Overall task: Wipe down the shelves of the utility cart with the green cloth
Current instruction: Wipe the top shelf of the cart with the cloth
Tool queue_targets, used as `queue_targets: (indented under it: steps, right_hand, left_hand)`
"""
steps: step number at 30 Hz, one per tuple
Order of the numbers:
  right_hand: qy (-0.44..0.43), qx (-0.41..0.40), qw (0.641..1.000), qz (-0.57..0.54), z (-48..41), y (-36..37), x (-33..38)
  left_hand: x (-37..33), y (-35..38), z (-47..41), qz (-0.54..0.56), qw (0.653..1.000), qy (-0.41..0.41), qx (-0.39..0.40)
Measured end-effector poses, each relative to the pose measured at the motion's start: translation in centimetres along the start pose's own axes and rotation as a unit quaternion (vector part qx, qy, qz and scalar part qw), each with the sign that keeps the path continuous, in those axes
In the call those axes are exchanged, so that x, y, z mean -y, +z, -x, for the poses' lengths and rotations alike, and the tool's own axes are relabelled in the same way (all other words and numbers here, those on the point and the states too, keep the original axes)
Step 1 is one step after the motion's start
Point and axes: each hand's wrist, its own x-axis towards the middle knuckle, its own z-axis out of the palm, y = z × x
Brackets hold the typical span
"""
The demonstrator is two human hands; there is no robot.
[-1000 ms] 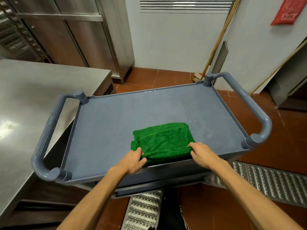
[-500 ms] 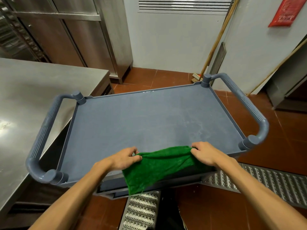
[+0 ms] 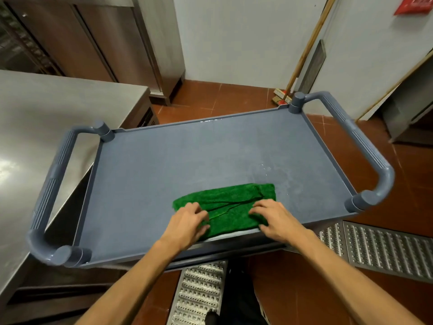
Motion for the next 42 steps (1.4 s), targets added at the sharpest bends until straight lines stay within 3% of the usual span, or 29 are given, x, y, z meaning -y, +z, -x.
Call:
queue_targets:
  steps: [2, 5, 9, 14, 18, 20, 24, 28, 33, 38, 42]
  right_hand:
    - [0.030, 0.032, 0.999, -0.023, -0.1, 0.4, -0.7]
    - [0.047, 0.035, 0.998, -0.036, -0.5, 0.0, -1.5]
    - [0.037, -0.020, 0.999, 0.007, -0.3, -0.7, -1.9]
    - [-0.014, -0.031, 0.996, 0.082, -1.2, -0.4, -1.6]
    - [-0.048, -0.095, 0.991, 0.077, -3.1, -1.0, -2.7]
    - [-0.055, -0.079, 0.993, 0.071, -4.7, -2.2, -3.3]
    - [-0.040, 0.022, 0.999, 0.011, -8.5, -5.6, -5.5]
    - [-0.040, 0.032, 0.993, -0.103, -11.9, -10.3, -8.2]
    - [-0.022, -0.032, 0.989, -0.140, -16.7, -17.7, -13.2]
    - [-0.002, -0.134, 0.989, -0.060, -22.0, -22.9, -19.3]
    - [0.031, -0.218, 0.975, -0.005, -24.0, -22.5, -23.4]
  left_hand:
    - [-0.2, 0.9, -0.1, -0.026, 0.998, -0.019, 0.057]
    - [0.4, 1.2, -0.5, -0.036, 0.996, -0.029, 0.072]
    - [1.1, 1.1, -0.7, -0.057, 0.996, 0.002, 0.064]
    - [1.3, 0.7, -1.1, -0.063, 0.996, 0.030, -0.048]
    - [1.3, 0.3, -2.9, -0.095, 0.995, 0.012, -0.005]
    - [1.3, -0.5, -4.9, -0.093, 0.995, -0.019, 0.010]
    - [2.6, -1.7, -9.8, 0.018, 0.994, -0.104, 0.035]
    - [3.7, -3.7, -14.4, 0.160, 0.978, -0.135, -0.010]
    - [3.2, -8.5, -22.8, 0.158, 0.981, -0.088, -0.073]
    - [1.8, -12.8, -33.3, 0.095, 0.991, -0.042, -0.084]
    - [-0.6, -12.6, -39.5, 0.007, 0.996, -0.046, -0.076]
